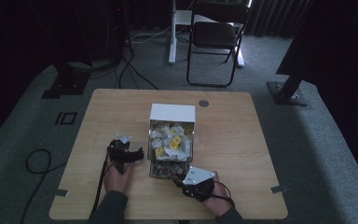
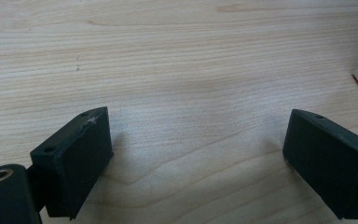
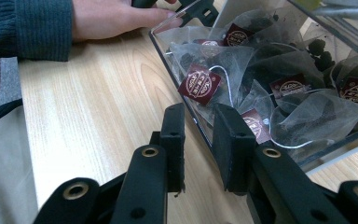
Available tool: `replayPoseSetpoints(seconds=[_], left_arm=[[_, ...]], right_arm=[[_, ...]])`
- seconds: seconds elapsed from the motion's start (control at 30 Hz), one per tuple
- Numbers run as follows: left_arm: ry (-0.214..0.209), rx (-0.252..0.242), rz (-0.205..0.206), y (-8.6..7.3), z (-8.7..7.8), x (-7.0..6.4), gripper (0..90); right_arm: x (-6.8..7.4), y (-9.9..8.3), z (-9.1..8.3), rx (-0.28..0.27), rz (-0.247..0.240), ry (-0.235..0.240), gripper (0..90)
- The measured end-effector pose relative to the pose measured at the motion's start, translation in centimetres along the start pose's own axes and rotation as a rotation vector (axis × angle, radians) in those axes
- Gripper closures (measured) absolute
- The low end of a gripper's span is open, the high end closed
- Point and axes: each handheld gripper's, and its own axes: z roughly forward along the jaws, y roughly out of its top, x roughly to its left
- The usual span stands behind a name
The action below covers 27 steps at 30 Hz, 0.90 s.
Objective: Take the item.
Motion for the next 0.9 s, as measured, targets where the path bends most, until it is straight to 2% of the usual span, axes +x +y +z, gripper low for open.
replayPoseSetpoints(seconds=[0.13, 0.17, 0.2, 0.27, 0.37, 0.43, 0.53, 0.63, 0.67, 0.77, 0.87, 0.9], left_arm=[[0.000, -0.001, 0.000, 0.0, 0.0, 0.0, 8.4], [0.000, 0.000, 0.000, 0.0, 0.0, 0.0, 8.4], [0.000, 0.000, 0.000, 0.0, 0.0, 0.0, 8.4], [0.000, 0.000, 0.000, 0.0, 0.0, 0.0, 8.5], [0.000, 0.000, 0.000, 0.0, 0.0, 0.0, 8.4], [0.000, 0.000, 0.000, 0.0, 0.0, 0.0, 8.5], [0.000, 0.000, 0.000, 0.0, 0.0, 0.0, 8.5], [0.000, 0.000, 0.001, 0.0, 0.0, 0.0, 8.5], [0.000, 0.000, 0.000, 0.0, 0.0, 0.0, 8.4], [0.000, 0.000, 0.000, 0.0, 0.0, 0.0, 8.4], [0.000, 0.000, 0.001, 0.0, 0.0, 0.0, 8.4], [0.000, 0.000, 0.000, 0.0, 0.0, 0.0, 8.4]], right_arm=[[0.2, 0.2, -0.1, -0.001, -0.001, 0.008, 73.1], [0.5, 0.5, 0.0, -0.023, 0.006, -0.001, 63.5], [0.5, 0.5, 0.0, -0.023, 0.006, -0.001, 63.5], [1.1, 1.1, 0.4, -0.039, 0.023, -0.038, 55.1], [1.4, 1.5, 0.8, -0.053, 0.035, -0.063, 51.9], [1.7, 1.8, 1.3, -0.049, 0.031, -0.107, 50.7], [2.0, 2.0, 2.1, -0.059, 0.067, -0.155, 50.8], [2.0, 2.1, 2.3, -0.060, 0.072, -0.159, 51.1], [1.9, 2.1, 2.7, -0.054, 0.095, -0.175, 53.2], [1.7, 2.1, 2.7, -0.058, 0.108, -0.166, 58.4], [1.6, 2.1, 2.7, -0.041, 0.109, -0.166, 68.4], [1.6, 2.1, 2.7, -0.041, 0.109, -0.166, 68.4]])
